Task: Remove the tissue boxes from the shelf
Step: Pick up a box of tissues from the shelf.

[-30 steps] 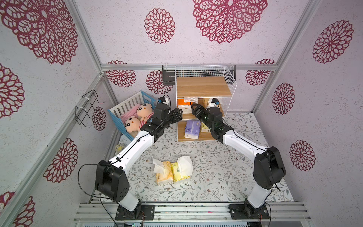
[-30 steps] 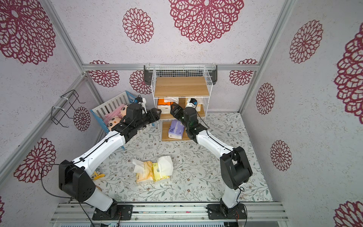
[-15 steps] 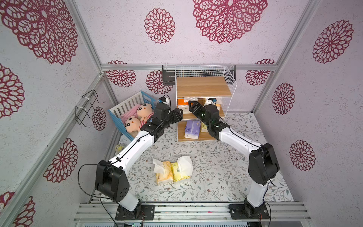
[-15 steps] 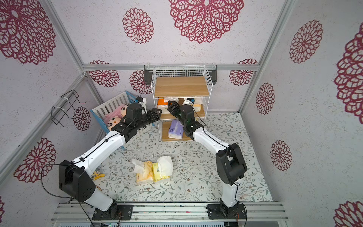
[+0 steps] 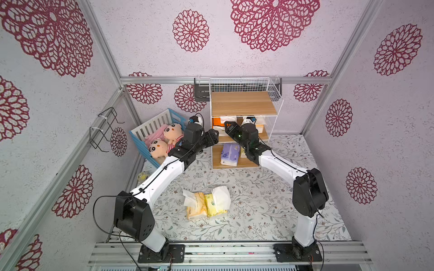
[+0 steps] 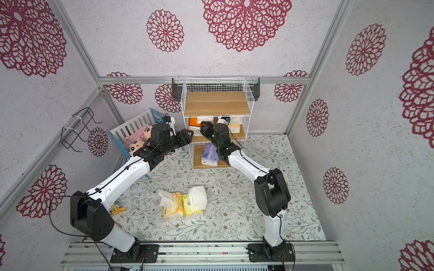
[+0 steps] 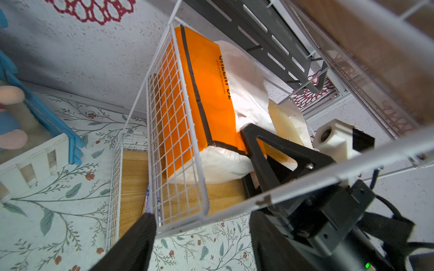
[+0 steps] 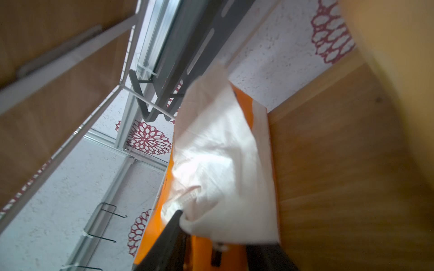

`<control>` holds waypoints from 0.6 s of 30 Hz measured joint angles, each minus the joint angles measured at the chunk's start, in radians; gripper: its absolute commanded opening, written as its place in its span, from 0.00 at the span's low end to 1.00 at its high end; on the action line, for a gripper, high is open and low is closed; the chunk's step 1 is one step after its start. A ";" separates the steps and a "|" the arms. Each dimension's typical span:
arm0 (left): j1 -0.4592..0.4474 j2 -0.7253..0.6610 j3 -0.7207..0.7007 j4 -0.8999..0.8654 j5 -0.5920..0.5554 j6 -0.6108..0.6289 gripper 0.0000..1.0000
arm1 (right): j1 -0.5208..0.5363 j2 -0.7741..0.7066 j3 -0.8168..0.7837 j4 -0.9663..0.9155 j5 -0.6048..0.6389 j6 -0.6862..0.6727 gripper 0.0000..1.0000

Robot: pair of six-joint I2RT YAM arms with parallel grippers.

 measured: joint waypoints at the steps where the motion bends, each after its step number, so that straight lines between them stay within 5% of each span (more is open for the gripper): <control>1: 0.000 0.000 0.000 0.000 0.000 0.000 0.70 | 0.000 0.000 0.000 -0.002 -0.001 0.000 0.26; 9: 0.000 -0.002 0.000 -0.010 -0.008 0.001 0.72 | 0.000 -0.008 0.000 -0.019 -0.003 -0.003 0.00; 18: 0.004 -0.083 0.000 -0.050 -0.058 0.018 0.75 | 0.000 -0.133 -0.100 -0.079 -0.042 -0.003 0.00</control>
